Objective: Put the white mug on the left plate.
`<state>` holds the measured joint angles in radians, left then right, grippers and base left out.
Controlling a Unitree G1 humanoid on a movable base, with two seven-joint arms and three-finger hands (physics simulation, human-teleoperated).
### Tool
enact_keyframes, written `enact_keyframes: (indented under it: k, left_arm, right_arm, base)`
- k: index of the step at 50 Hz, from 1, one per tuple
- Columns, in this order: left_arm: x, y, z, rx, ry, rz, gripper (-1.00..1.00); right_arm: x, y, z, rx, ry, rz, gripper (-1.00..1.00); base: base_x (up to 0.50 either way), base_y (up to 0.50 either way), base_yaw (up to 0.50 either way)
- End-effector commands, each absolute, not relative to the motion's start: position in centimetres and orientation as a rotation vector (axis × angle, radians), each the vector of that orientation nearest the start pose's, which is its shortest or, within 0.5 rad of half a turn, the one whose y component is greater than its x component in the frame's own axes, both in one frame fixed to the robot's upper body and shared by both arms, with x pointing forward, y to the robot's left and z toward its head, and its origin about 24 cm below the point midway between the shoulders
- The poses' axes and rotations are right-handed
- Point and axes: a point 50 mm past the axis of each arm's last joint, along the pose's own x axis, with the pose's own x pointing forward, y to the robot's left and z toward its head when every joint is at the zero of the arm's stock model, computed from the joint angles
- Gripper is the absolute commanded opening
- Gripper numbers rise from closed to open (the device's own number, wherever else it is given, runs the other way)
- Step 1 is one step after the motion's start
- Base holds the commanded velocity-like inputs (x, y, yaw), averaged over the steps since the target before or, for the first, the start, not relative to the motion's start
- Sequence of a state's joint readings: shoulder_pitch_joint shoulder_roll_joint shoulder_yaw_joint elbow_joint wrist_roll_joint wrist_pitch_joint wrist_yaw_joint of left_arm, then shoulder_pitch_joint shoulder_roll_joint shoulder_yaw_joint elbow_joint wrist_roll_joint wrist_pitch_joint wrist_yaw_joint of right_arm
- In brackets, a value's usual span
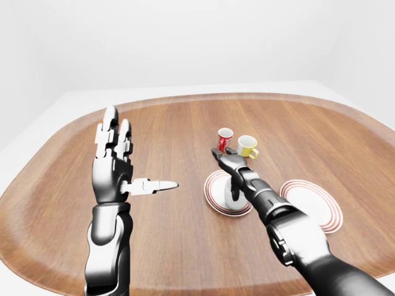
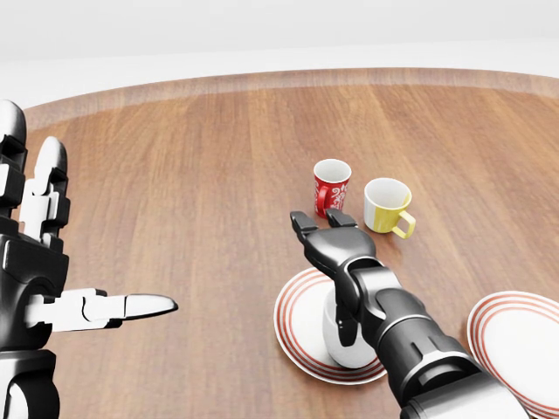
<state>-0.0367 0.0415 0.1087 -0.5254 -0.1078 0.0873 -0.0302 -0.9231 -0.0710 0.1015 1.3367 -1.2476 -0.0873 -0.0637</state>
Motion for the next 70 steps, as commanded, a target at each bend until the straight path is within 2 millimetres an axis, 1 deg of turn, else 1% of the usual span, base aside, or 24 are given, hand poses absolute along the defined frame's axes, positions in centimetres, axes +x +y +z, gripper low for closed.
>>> enact_keyframes:
  k: [1, 24, 34, 41, 53, 59, 70]
  left_arm:
    - [23.3, 17.2, 16.2, -0.034, -0.478, 0.023, 0.96]
    - [23.2, 17.2, 16.1, -0.033, -0.475, 0.025, 0.97]
    - [23.2, 17.1, 16.1, -0.033, -0.474, 0.024, 0.97]
    - [23.2, 17.1, 16.0, -0.033, -0.473, 0.025, 0.97]
    - [23.2, 17.1, 16.0, -0.033, -0.472, 0.024, 0.96]
    - [23.2, 17.1, 16.0, -0.032, -0.471, 0.024, 0.96]
    - [23.2, 17.1, 15.9, -0.032, -0.468, 0.024, 0.97]
  right_arm:
    - [35.8, -11.4, 0.5, -1.528, 0.207, 0.498, 1.0]
    - [36.5, -11.4, 2.0, -1.522, 0.185, 0.498, 1.0]
    - [36.5, -11.0, 3.3, -1.487, 0.15, 0.509, 1.0]
    - [35.9, -10.5, 4.6, -1.46, 0.113, 0.524, 1.0]
    - [34.9, -10.1, 6.8, -1.408, 0.062, 0.544, 1.0]
    - [34.5, -9.9, 7.5, -1.402, 0.045, 0.552, 1.0]
    - [33.7, -9.7, 9.4, -1.381, -0.004, 0.556, 1.0]
  base:
    - [0.0, 0.0, 0.0]
    - [0.0, 0.0, 0.0]
    - [0.0, 0.0, 0.0]
    - [0.0, 0.0, 0.0]
    - [0.0, 0.0, 0.0]
    - [0.0, 0.0, 0.0]
    - [0.0, 0.0, 0.0]
